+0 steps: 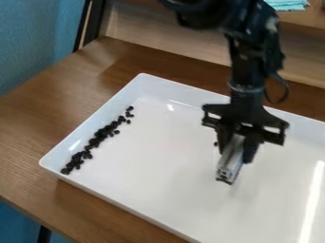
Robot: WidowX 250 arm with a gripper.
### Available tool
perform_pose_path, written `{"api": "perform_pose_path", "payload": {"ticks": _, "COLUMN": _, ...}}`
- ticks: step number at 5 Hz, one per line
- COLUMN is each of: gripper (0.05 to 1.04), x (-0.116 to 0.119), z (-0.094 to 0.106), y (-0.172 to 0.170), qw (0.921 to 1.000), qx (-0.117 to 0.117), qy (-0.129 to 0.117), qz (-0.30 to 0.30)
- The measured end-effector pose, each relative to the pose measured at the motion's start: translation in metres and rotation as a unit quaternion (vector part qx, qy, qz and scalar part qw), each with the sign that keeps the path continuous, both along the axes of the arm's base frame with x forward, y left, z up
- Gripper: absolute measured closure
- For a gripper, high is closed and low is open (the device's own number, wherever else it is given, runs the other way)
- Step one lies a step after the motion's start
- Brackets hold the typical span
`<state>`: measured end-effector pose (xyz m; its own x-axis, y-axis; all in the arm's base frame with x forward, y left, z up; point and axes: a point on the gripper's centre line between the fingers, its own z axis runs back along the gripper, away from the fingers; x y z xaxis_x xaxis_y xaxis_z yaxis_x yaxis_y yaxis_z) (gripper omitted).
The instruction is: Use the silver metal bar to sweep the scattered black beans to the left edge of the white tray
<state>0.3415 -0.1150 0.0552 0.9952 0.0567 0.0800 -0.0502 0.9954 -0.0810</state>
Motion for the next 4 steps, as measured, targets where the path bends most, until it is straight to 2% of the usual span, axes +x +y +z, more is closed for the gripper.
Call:
{"api": "perform_pose_path", "payload": {"ticks": 2, "gripper": 0.682, "x": 0.023, "z": -0.027, "y": -0.006, "qw": 0.9993, "qx": 0.027, "qy": -0.011, "qz": 0.025}}
{"api": "perform_pose_path", "payload": {"ticks": 4, "gripper": 0.682, "x": 0.040, "z": -0.026, "y": 0.019, "qw": 0.9982, "qx": 0.021, "qy": -0.016, "qz": 0.053}}
